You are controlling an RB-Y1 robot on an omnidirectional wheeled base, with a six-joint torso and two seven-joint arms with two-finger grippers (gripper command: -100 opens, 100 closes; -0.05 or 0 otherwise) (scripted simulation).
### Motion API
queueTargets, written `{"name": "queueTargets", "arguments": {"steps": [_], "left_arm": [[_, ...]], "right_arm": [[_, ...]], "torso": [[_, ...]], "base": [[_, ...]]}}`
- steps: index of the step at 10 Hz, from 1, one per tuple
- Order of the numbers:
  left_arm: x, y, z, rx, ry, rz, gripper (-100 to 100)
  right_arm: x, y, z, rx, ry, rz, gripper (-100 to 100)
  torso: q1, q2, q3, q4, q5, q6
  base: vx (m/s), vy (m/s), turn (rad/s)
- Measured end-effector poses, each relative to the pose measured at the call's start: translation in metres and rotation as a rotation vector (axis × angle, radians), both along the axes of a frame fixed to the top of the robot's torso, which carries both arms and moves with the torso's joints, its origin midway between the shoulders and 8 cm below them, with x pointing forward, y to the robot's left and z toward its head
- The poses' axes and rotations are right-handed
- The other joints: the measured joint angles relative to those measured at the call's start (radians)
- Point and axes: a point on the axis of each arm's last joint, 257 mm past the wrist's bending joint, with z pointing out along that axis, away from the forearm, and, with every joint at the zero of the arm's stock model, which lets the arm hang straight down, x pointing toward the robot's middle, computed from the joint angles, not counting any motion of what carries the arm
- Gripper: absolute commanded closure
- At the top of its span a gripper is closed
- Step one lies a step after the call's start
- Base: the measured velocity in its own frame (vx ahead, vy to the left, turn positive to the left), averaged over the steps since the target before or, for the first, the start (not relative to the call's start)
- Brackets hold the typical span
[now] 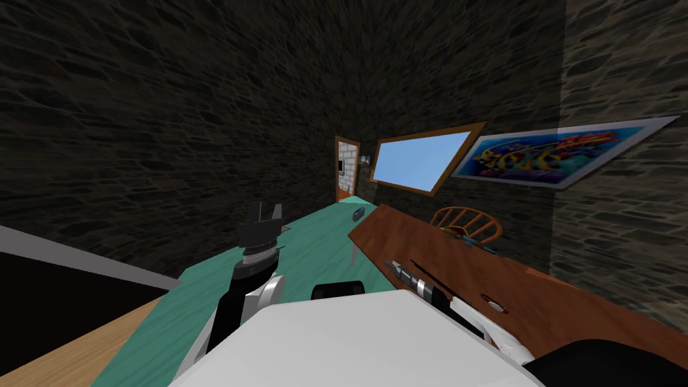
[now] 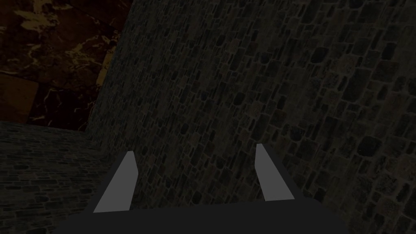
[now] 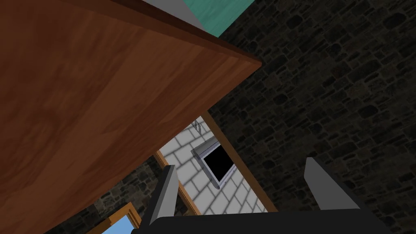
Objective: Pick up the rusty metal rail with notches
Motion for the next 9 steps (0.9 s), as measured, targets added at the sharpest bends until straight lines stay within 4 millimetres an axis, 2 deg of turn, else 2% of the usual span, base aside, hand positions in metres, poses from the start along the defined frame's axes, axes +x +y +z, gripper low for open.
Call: {"name": "queueTargets", "arguments": {"steps": [1, 3, 8, 9], "left_arm": [[0.0, 0.0, 0.0, 0.0, 0.0, 0.0, 0], [0.0, 0.0, 0.0, 0.0, 0.0, 0.0, 0], [0.0, 0.0, 0.0, 0.0, 0.0, 0.0, 0], [0.0, 0.0, 0.0, 0.0, 0.0, 0.0, 0]], "right_arm": [[-0.002, -0.006, -0.004, -0.01, 0.01, -0.001, -100], [-0.02, -0.024, -0.02, -0.069, 0.063, 0.011, -100], [-0.067, -0.085, -0.051, -0.234, 0.201, 0.055, -100], [-0.08, -0.103, -0.057, -0.285, 0.242, 0.07, -100]], "torso": [[0.0, 0.0, 0.0, 0.0, 0.0, 0.0], [0.0, 0.0, 0.0, 0.0, 0.0, 0.0], [-0.001, 0.001, 0.001, 0.0, 0.0, -0.001], [-0.002, 0.001, 0.001, 0.0, 0.0, -0.001]], "base": [[0.003, 0.004, 0.255], [0.004, -0.005, 0.205], [-0.005, -0.014, 0.211], [-0.012, -0.028, 0.136]]}}
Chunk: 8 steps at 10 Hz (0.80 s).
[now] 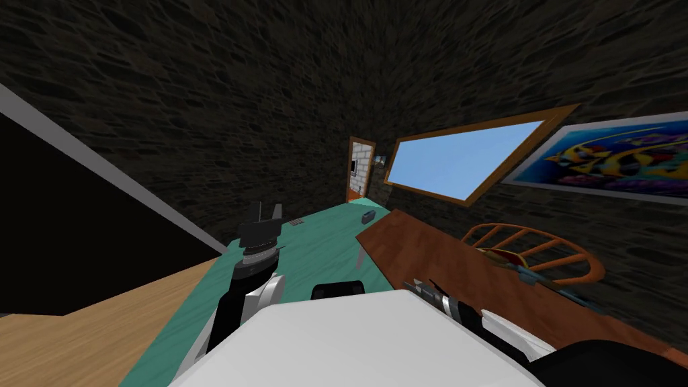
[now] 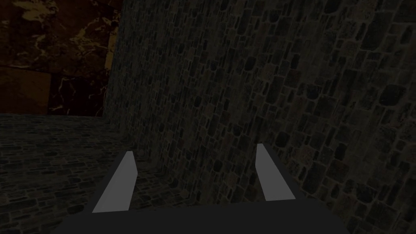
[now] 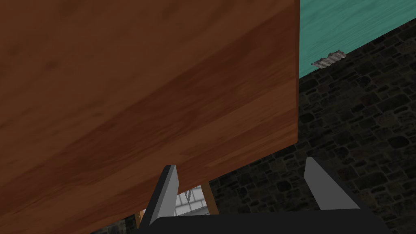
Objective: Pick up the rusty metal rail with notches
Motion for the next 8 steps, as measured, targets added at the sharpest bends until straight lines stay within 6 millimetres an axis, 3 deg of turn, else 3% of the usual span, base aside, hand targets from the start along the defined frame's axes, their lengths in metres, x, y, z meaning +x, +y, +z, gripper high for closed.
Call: {"name": "queueTargets", "arguments": {"steps": [5, 8], "left_arm": [[0.0, 0.0, 0.0, 0.0, 0.0, 0.0, 0], [0.0, 0.0, 0.0, 0.0, 0.0, 0.0, 0]], "right_arm": [[-0.064, -0.073, -0.008, -0.172, 0.152, 0.042, -100], [-0.089, -0.102, -0.009, -0.246, 0.222, 0.06, -100]], "torso": [[0.0, 0.001, 0.0, 0.0, 0.0, 0.0], [0.0, 0.001, 0.0, 0.0, 0.0, 0.001]], "base": [[-0.018, -0.026, 0.19], [-0.021, -0.028, 0.145]]}}
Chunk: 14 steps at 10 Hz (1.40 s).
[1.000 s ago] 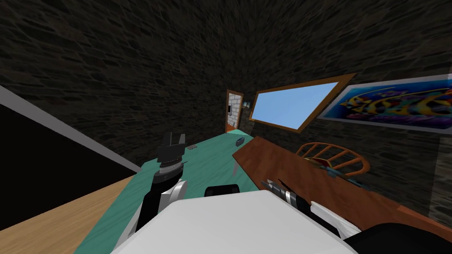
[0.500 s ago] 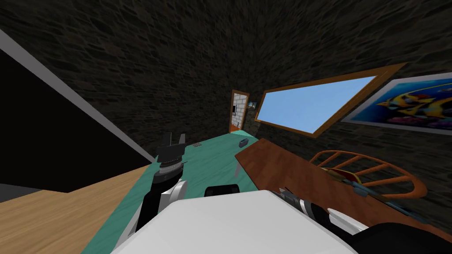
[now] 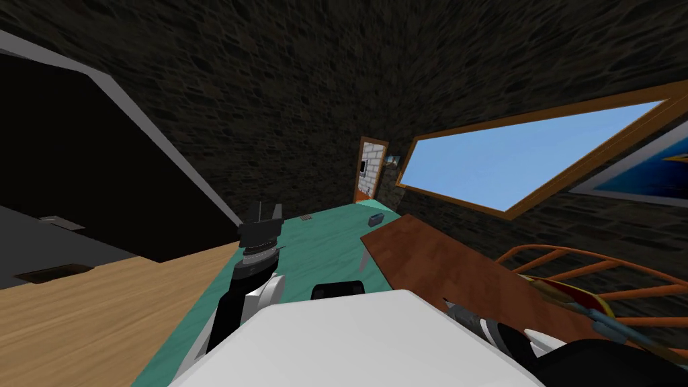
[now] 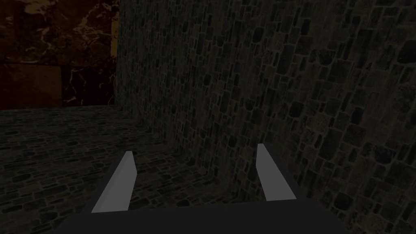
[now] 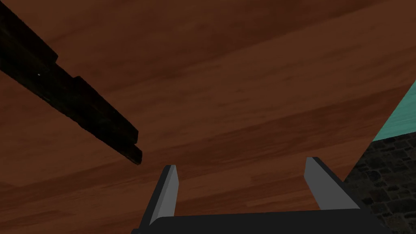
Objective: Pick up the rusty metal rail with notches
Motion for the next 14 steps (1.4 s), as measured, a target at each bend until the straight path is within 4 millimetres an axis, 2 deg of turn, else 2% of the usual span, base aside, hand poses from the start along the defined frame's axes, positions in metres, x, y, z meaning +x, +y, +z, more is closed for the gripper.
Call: {"name": "queueTargets", "arguments": {"steps": [1, 4, 9, 10, 12, 13, 14], "left_arm": [[0.0, 0.0, 0.0, 0.0, 0.0, 0.0, 0], [0.0, 0.0, 0.0, 0.0, 0.0, 0.0, 0], [0.0, 0.0, 0.0, 0.0, 0.0, 0.0, 0], [0.0, 0.0, 0.0, 0.0, 0.0, 0.0, 0], [0.0, 0.0, 0.0, 0.0, 0.0, 0.0, 0], [0.0, 0.0, 0.0, 0.0, 0.0, 0.0, 0], [0.0, 0.0, 0.0, 0.0, 0.0, 0.0, 0]], "right_arm": [[-0.012, -0.012, 0.004, -0.025, 0.031, 0.009, -100], [-0.035, -0.032, 0.002, -0.073, 0.091, 0.024, -100], [-0.113, -0.065, -0.004, -0.151, 0.261, 0.059, -100], [-0.118, -0.063, -0.003, -0.15, 0.275, 0.066, -100], [-0.145, -0.06, -0.007, -0.155, 0.325, 0.071, -100], [-0.148, -0.06, -0.009, -0.156, 0.334, 0.074, -100], [-0.149, -0.06, -0.009, -0.155, 0.335, 0.074, 0]], "torso": [[0.0, 0.0, 0.0, 0.0, 0.0, -0.001], [0.0, 0.0, 0.0, 0.0, 0.0, 0.0], [-0.003, 0.0, 0.0, 0.0, -0.001, 0.0], [-0.001, 0.0, 0.0, 0.0, 0.0, 0.0], [-0.001, 0.0, 0.0, 0.0, 0.0, 0.0], [0.0, -0.001, 0.0, 0.0, 0.0, 0.0], [0.001, -0.001, -0.001, 0.0, 0.0, 0.0]], "base": [[-0.017, -0.028, 0.094], [-0.019, -0.027, 0.123], [-0.027, -0.059, 0.144], [-0.019, -0.044, 0.155], [-0.015, -0.034, 0.042], [-0.005, -0.008, 0.0], [0.0, 0.0, 0.0]]}}
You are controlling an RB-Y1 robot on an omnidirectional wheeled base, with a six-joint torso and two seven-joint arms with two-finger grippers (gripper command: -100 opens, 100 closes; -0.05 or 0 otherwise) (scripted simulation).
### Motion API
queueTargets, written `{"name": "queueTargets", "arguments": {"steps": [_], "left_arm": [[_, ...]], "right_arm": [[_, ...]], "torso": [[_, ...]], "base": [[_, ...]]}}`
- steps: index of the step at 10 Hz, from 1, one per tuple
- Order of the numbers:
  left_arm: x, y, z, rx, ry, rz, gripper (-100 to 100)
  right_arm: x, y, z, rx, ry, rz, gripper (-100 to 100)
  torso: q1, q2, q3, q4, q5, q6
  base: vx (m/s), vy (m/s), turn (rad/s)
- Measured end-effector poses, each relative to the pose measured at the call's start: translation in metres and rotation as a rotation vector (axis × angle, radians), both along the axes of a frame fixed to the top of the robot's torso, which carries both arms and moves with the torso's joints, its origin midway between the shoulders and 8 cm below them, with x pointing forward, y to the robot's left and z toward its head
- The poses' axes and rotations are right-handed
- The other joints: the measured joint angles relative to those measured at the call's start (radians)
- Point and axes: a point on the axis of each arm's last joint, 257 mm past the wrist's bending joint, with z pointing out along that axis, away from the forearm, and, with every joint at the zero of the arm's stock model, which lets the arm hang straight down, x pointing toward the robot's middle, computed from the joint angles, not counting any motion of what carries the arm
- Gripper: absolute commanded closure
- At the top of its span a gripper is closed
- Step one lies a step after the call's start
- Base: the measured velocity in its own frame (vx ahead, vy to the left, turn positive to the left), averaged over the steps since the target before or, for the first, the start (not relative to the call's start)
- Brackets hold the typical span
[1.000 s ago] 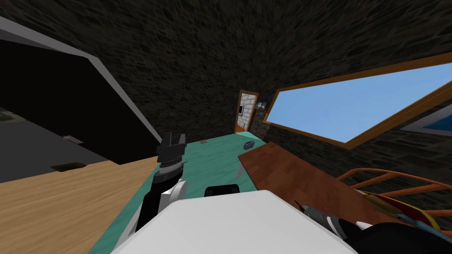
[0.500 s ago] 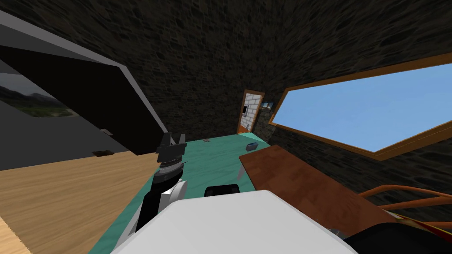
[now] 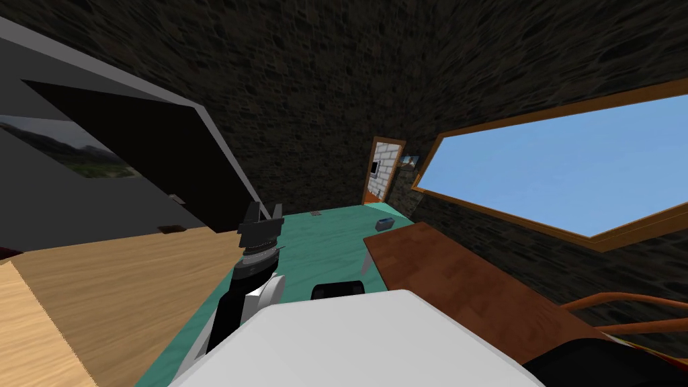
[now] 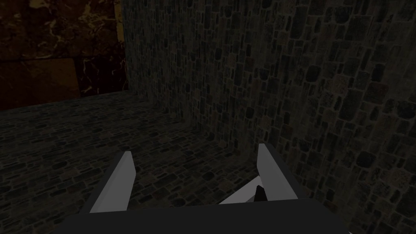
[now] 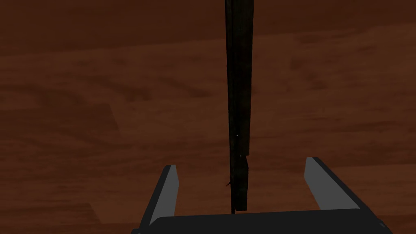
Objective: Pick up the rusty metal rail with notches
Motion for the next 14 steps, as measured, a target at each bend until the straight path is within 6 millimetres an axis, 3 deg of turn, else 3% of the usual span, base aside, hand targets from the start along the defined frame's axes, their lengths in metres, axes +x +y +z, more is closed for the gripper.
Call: {"name": "queueTargets", "arguments": {"steps": [1, 4, 5, 9, 10, 11, 13, 14], "left_arm": [[0.0, 0.0, 0.0, 0.0, 0.0, 0.0, 0], [0.0, 0.0, 0.0, 0.0, 0.0, 0.0, 0], [0.0, 0.0, 0.0, 0.0, 0.0, 0.0, 0], [0.0, 0.0, 0.0, 0.0, 0.0, 0.0, 0], [0.0, 0.0, 0.0, 0.0, 0.0, 0.0, 0], [0.0, 0.0, 0.0, 0.0, 0.0, 0.0, 0], [0.0, 0.0, 0.0, 0.0, 0.0, 0.0, 0], [0.0, 0.0, 0.0, 0.0, 0.0, 0.0, 0]], "right_arm": [[0.0, 0.0, 0.0, 0.0, 0.0, 0.0, -100], [-0.007, 0.014, -0.02, 0.002, 0.001, -0.014, -100], [-0.007, 0.014, -0.02, 0.001, 0.001, -0.014, 100], [-0.008, 0.015, -0.021, 0.004, 0.0, -0.015, 100], [-0.008, 0.015, -0.021, 0.004, 0.0, -0.015, 0], [-0.008, 0.015, -0.021, 0.004, 0.0, -0.015, 100], [-0.003, 0.007, -0.01, -0.001, 0.0, -0.006, 100], [-0.002, 0.006, -0.009, -0.001, 0.0, -0.006, 0]], "torso": [[0.001, 0.0, 0.0, 0.0, 0.0, 0.0], [-0.003, -0.001, 0.0, 0.0, -0.001, 0.0], [-0.001, -0.001, 0.0, 0.0, 0.0, 0.0], [-0.003, -0.001, 0.0, 0.0, -0.001, -0.001], [-0.003, -0.001, 0.0, 0.0, -0.001, -0.001], [-0.003, -0.001, 0.0, 0.0, -0.001, -0.001], [0.0, -0.001, 0.0, 0.0, 0.0, 0.0], [-0.001, -0.001, 0.0, 0.0, -0.001, 0.0]], "base": [[-0.001, -0.022, 0.056], [0.0, -0.042, 0.052], [0.0, 0.0, 0.0], [0.0, 0.0, 0.0], [0.0, 0.0, 0.0], [0.002, 0.021, -0.056], [0.0, 0.029, -0.054], [0.0, 0.0, 0.0]]}}
